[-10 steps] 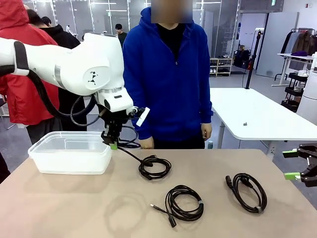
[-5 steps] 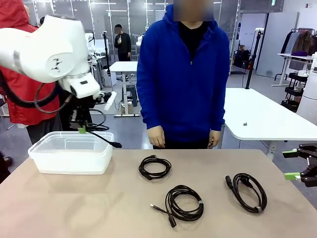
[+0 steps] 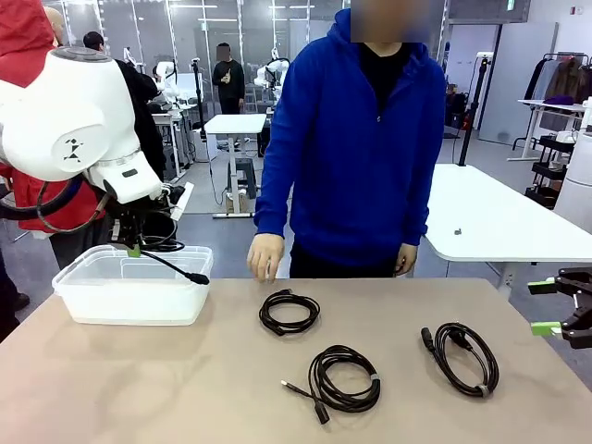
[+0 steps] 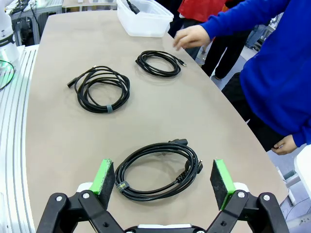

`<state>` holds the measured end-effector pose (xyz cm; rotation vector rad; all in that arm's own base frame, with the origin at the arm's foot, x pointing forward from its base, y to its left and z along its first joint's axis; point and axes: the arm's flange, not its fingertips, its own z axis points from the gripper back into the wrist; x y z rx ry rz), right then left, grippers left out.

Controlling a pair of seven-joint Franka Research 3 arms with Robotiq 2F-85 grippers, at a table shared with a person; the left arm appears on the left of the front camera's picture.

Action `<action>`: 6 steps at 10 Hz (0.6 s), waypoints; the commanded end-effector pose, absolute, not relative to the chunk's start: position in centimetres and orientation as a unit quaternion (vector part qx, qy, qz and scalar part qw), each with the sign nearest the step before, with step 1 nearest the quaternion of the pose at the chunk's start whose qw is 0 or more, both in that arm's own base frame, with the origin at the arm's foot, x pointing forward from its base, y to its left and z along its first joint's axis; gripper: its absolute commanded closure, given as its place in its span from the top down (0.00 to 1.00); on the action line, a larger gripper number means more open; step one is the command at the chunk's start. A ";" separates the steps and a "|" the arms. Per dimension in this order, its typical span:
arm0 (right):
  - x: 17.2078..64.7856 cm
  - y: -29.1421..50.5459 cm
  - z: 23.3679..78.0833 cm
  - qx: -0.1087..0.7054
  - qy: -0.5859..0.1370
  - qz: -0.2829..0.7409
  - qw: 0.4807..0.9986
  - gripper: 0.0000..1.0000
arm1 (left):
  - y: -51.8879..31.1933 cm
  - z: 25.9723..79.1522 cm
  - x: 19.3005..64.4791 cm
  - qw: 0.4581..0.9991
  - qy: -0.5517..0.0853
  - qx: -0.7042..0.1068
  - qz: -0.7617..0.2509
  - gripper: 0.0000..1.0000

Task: Organize and store the cables.
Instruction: Place the Power Cable into the Organizing box.

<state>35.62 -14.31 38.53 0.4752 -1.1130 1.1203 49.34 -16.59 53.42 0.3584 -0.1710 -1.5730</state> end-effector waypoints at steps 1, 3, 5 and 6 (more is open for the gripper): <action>35.5 -14.3 38.7 0.210 -0.489 0.499 0.683 1.00 | -17.1 54.4 49.9 0.689 -0.070 0.160 -0.703 0.05; 35.5 -14.3 38.7 0.210 -0.489 0.499 0.683 1.00 | -16.4 54.4 49.3 0.677 -0.108 0.176 -0.706 0.18; 35.5 -14.3 38.7 0.210 -0.489 0.499 0.683 1.00 | -11.7 55.3 50.3 0.698 -0.138 0.172 -0.682 0.18; 35.5 -14.3 38.7 0.210 -0.489 0.499 0.683 1.00 | -9.8 55.2 50.8 0.706 -0.147 0.177 -0.670 0.18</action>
